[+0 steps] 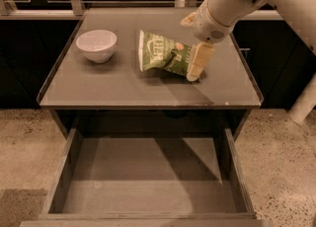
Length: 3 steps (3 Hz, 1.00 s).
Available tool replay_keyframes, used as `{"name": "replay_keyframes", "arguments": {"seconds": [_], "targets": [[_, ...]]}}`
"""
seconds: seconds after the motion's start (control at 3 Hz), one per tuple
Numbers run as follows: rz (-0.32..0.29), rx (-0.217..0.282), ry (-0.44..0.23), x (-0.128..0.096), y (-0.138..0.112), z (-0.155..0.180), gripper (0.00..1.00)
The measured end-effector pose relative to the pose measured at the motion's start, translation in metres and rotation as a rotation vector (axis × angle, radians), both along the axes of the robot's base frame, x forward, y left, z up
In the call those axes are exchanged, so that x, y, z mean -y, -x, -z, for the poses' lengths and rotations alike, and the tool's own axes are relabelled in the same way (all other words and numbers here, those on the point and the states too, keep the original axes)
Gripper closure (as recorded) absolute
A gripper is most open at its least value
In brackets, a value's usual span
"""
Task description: Place green jalapeno chip bag into top drawer
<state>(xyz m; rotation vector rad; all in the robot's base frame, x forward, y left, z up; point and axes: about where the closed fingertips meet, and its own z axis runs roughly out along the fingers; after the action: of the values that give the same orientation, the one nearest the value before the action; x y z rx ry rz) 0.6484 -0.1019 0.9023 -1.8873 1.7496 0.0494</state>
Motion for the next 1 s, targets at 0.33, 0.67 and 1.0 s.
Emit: {"name": "replay_keyframes", "arguments": {"seconds": [0.33, 0.67, 1.0], "targets": [[0.000, -0.061, 0.060, 0.011, -0.001, 0.027, 0.00], [-0.022, -0.160, 0.117, 0.025, 0.012, 0.064, 0.00], [-0.023, -0.164, 0.118, 0.025, 0.013, 0.065, 0.19]]}}
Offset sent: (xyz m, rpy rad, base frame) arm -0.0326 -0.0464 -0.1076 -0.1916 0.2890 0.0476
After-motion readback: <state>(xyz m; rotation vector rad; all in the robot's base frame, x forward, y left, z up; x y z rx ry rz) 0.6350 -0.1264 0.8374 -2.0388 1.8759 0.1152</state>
